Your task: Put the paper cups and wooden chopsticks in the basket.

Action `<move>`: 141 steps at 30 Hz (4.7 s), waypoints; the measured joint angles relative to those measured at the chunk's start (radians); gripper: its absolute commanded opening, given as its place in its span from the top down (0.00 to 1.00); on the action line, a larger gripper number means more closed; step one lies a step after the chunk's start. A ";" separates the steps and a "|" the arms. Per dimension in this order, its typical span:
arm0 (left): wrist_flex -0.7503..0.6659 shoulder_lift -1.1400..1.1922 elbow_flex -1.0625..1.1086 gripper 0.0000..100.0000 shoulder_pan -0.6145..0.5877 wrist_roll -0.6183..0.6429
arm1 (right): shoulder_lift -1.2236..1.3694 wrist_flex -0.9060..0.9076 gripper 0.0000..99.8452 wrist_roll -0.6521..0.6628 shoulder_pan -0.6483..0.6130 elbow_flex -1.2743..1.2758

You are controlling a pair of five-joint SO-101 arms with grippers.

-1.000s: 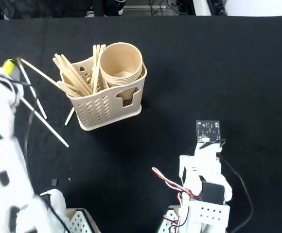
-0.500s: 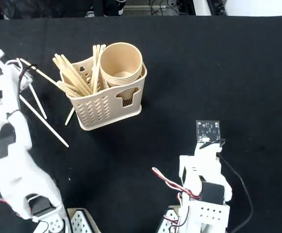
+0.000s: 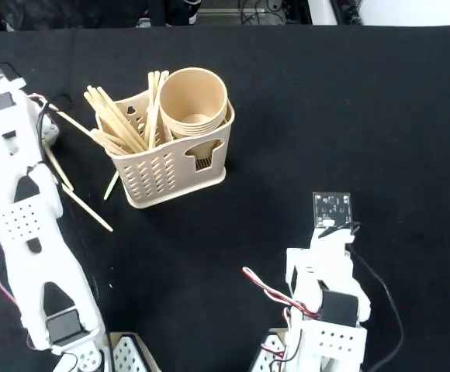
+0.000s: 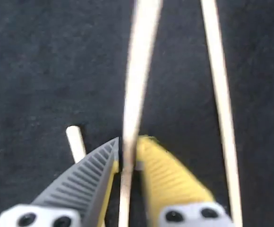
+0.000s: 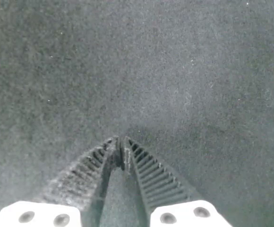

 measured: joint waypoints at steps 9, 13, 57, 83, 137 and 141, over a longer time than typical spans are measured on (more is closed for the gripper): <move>0.350 0.178 -0.543 0.97 -0.008 -0.002 | 0.000 0.000 0.99 0.000 0.000 0.000; 0.373 0.130 -0.562 0.97 -0.006 0.000 | 0.000 0.000 0.99 0.000 0.000 0.000; -0.238 -1.014 1.470 0.89 0.046 0.164 | 0.000 0.000 0.99 0.000 0.000 0.000; -0.459 -1.033 1.622 0.97 0.003 0.130 | 0.000 0.000 0.99 0.000 0.000 0.000; 0.144 -0.368 0.654 0.95 -0.041 0.147 | 0.000 0.000 0.99 0.000 0.000 0.000; 0.226 -0.272 0.502 0.97 -0.040 0.149 | 0.000 0.000 0.99 0.000 0.000 0.000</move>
